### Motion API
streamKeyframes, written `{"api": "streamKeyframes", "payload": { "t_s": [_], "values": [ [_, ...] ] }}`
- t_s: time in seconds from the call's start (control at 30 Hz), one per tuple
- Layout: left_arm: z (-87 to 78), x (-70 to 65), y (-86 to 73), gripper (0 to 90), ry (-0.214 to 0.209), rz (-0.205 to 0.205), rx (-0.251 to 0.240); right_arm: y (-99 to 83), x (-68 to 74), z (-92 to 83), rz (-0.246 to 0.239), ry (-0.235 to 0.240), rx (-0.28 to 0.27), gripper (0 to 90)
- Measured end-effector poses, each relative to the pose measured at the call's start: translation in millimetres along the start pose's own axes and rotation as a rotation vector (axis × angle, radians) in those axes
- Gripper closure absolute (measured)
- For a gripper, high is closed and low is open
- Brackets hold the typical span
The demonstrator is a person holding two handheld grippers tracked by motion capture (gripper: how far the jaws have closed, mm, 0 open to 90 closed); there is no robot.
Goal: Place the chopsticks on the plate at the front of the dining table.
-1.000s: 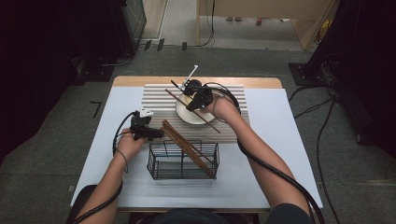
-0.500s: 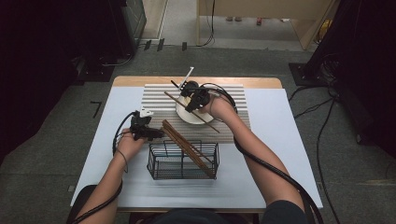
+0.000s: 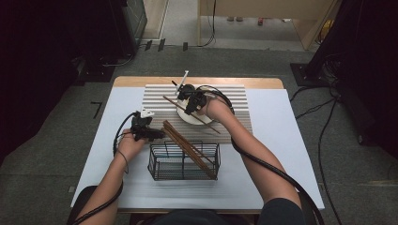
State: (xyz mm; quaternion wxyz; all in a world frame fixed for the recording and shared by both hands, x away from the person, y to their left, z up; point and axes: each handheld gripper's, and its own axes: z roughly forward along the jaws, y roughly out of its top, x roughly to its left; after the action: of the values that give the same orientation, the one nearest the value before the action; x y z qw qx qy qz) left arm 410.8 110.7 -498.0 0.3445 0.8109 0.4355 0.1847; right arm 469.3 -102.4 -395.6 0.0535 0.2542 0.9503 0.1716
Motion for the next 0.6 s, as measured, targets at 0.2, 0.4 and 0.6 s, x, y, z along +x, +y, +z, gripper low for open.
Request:
{"api": "streamKeyframes", "payload": {
  "t_s": [0.2, 0.4, 0.6],
  "values": [
    [0.0, 0.0, 0.0, 8.4, 0.000, 0.000, 0.000, 2.8, 0.9, 5.9, -0.013, -0.006, 0.007, 85.2],
    [0.0, 0.0, 0.0, 8.4, 0.000, 0.000, 0.000, 3.3, 2.5, 11.3, -0.012, -0.009, 0.010, 85.2],
    [0.1, -0.1, 0.0, 8.4, 0.000, -0.001, -0.001, 2.7, 1.9, 17.1, -0.007, -0.008, 0.014, 85.2]
  ]
}}
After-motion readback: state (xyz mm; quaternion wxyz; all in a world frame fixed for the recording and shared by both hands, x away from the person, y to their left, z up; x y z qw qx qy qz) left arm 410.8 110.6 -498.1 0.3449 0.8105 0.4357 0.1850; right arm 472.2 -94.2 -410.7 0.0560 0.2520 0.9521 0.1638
